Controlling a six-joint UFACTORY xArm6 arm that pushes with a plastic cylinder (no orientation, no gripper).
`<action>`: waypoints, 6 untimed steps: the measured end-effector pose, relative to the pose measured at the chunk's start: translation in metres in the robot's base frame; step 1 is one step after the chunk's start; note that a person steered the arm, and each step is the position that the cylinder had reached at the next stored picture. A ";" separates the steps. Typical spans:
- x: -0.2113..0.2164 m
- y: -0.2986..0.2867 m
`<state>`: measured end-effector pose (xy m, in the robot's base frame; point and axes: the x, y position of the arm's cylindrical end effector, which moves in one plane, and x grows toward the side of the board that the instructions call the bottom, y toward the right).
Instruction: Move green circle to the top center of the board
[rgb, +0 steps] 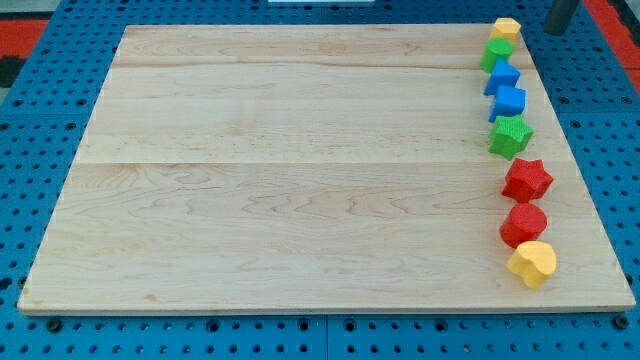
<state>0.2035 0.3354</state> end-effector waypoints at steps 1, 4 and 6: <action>0.000 -0.009; -0.004 -0.009; -0.012 -0.009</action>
<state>0.1912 0.3264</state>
